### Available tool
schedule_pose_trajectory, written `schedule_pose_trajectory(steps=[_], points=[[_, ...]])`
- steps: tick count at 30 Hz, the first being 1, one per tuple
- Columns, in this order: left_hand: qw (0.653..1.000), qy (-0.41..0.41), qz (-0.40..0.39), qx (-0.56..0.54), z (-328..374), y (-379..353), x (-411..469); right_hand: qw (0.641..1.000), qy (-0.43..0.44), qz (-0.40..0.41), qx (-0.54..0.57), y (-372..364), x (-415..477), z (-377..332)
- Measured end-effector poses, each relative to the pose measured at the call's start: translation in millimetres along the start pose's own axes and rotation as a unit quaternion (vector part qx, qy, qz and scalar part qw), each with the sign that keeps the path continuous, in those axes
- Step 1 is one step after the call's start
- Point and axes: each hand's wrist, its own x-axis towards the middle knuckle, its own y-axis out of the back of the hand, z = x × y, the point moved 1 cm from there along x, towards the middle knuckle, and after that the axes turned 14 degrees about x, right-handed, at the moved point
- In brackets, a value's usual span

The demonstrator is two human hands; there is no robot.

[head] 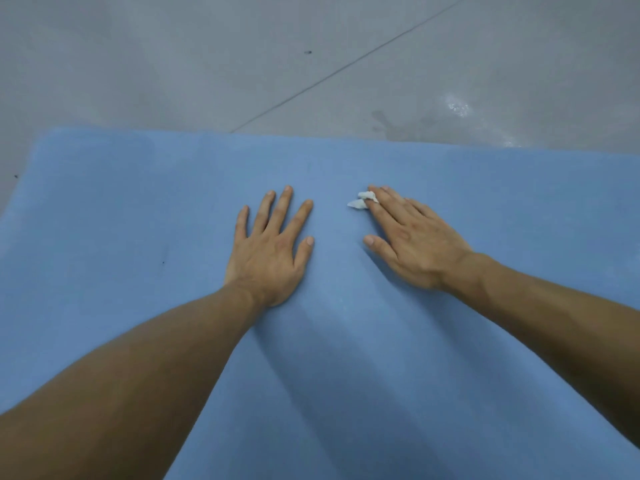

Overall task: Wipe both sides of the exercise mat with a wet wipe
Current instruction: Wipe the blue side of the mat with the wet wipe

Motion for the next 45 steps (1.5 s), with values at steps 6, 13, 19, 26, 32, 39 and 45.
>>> schedule_pose_trajectory(steps=[6,13,19,26,32,39,45], points=[[1.000,0.002,0.008,-0.003,-2,-1,1,0.982,0.182,-0.048,0.007,-31,-67,-42],[1.000,0.007,0.028,-0.005,-3,-6,2,0.981,0.185,-0.059,-0.032,-15,-45,-12],[0.999,0.007,0.030,-0.018,-4,-7,2,0.999,0.011,0.012,-0.027,19,44,32],[1.000,0.007,0.025,-0.017,-5,-6,2,0.999,-0.025,0.009,0.041,31,73,31],[0.999,0.008,0.030,-0.013,-5,-5,2,0.992,0.129,-0.004,0.011,-5,6,-3],[1.000,0.009,0.023,-0.018,-4,-5,2,0.964,0.241,-0.102,-0.056,-11,-68,-7],[0.999,0.009,0.021,-0.025,-5,-3,2,0.984,0.152,-0.047,-0.078,9,-10,26]])
